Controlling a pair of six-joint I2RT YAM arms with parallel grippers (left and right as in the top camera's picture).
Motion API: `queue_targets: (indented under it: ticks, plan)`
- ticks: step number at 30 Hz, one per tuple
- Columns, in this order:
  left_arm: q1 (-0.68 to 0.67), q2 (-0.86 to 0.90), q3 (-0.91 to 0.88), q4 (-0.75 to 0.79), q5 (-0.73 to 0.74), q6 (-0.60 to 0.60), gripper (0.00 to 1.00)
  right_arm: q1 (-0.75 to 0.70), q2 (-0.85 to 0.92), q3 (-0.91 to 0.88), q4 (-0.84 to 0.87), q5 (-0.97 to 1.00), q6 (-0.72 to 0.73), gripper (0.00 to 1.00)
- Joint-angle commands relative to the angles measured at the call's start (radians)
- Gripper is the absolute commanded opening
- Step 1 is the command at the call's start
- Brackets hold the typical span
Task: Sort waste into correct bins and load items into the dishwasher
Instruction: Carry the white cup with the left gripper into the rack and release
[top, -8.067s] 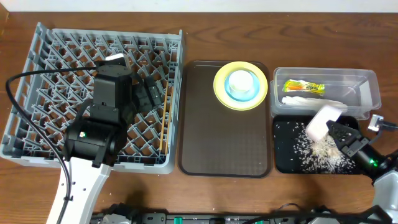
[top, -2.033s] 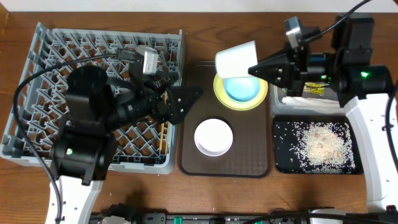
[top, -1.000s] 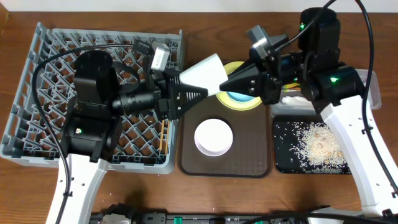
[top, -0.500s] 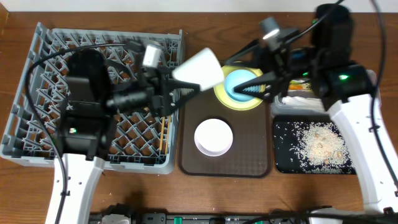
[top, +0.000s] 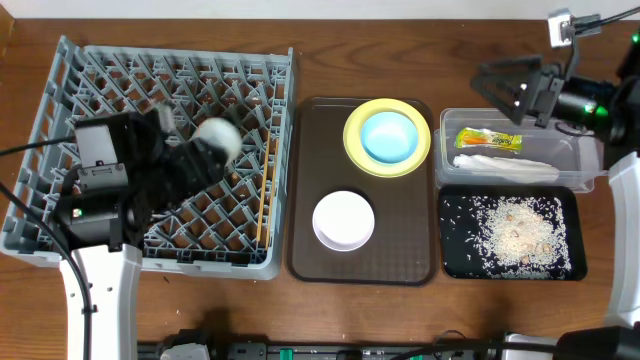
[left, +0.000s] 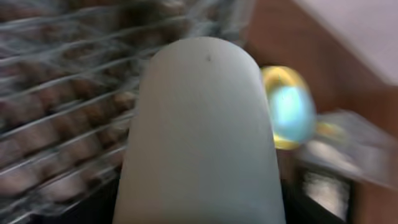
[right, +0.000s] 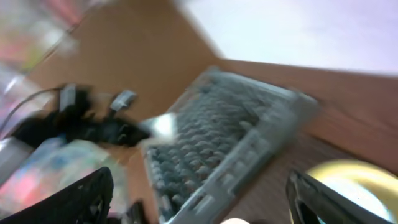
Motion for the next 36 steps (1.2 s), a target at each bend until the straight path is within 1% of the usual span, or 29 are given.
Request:
queue_targets:
  ticks: [1,4,8,20,22,25,27,28,29,32,36]
  plan:
    - [0.004,0.001,0.030,-0.058,-0.282,0.020,0.46,-0.007,-0.002,-0.001,-0.068,0.359,0.008,0.88]
    - [0.004,0.012,0.030,-0.129,-0.343,0.021,0.46,-0.006,-0.002,-0.001,-0.145,0.559,0.008,0.88]
    - [0.004,0.044,0.030,-0.171,-0.369,0.020,0.46,-0.006,-0.002,-0.001,-0.196,0.685,0.008,0.87]
    - [0.004,0.260,0.021,-0.228,-0.385,0.001,0.47,-0.006,-0.002,-0.001,-0.223,0.704,0.008,0.87]
    - [0.004,0.291,0.021,-0.225,-0.397,0.000,0.50,-0.006,-0.002,-0.001,-0.224,0.704,0.008,0.87]
    - [0.004,0.323,0.021,-0.212,-0.397,-0.003,0.51,-0.006,-0.002,-0.001,-0.227,0.704,0.008,0.87]
    - [0.004,0.335,0.021,-0.203,-0.397,-0.003,0.56,-0.006,-0.002,-0.001,-0.227,0.704,0.008,0.87]
    - [0.004,0.340,0.021,-0.198,-0.397,-0.003,0.63,-0.004,-0.002,-0.001,-0.228,0.704,0.007,0.87]
    - [0.004,0.342,0.021,-0.196,-0.397,-0.005,0.74,0.000,-0.002,-0.001,-0.230,0.704,0.000,0.87]
    - [0.004,0.342,0.021,-0.182,-0.393,-0.006,0.93,0.027,-0.002,-0.001,-0.232,0.704,-0.039,0.86]
    - [0.004,0.333,0.031,-0.164,-0.393,-0.006,0.96,0.104,-0.002,-0.001,-0.231,0.704,-0.109,0.86]
